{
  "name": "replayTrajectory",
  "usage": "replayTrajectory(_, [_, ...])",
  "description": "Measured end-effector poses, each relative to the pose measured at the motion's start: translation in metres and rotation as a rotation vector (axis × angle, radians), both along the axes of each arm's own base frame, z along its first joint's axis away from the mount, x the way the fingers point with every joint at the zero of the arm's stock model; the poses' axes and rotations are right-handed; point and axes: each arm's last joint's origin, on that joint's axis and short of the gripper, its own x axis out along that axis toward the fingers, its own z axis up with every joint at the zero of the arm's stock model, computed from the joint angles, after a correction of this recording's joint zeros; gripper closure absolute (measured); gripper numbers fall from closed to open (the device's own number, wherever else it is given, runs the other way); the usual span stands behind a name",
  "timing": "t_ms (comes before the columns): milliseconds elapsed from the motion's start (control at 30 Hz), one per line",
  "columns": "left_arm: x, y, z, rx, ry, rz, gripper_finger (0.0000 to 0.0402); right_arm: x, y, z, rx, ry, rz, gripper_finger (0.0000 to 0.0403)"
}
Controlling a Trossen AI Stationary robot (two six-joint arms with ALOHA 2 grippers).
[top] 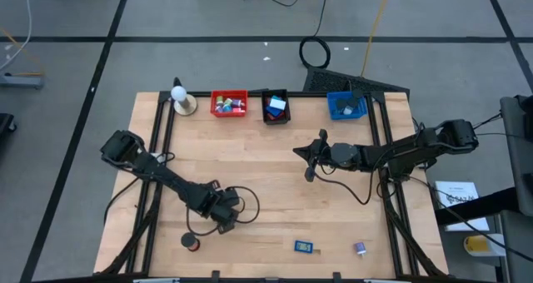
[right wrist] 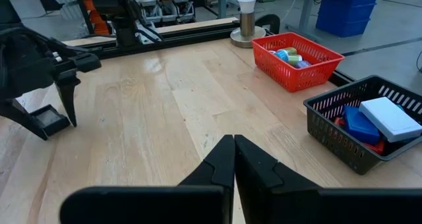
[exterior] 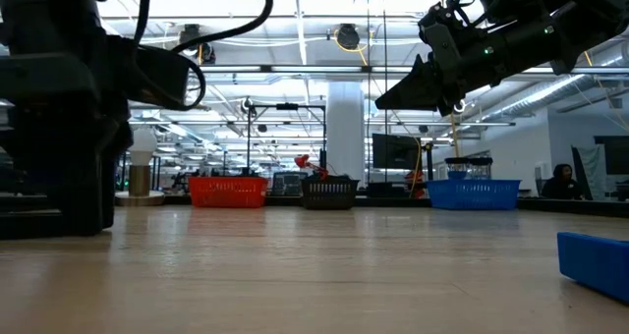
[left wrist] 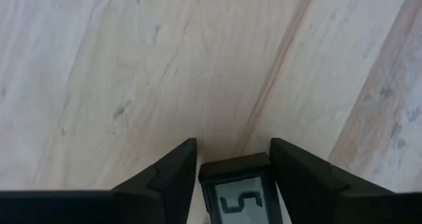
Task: Pick & Place Office items
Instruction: Put the black digital timer into the black bin
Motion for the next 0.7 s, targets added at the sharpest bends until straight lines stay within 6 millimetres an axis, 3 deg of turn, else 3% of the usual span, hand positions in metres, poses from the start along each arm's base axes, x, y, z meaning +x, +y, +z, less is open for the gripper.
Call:
replayTrajectory(500, [-0.0020,-0.0030,0.0001,-0.006,0.007,-0.010,0.0116,0.0000,0.0000,0.0000,0.000,0.000,0.000,0.0399])
replayTrajectory(700, [-0.0045,-0.0084,0.0001,-0.023,0.008,-0.012,0.0118,0.0000,0.0001,0.0000,0.000,0.000,0.000,0.0399])
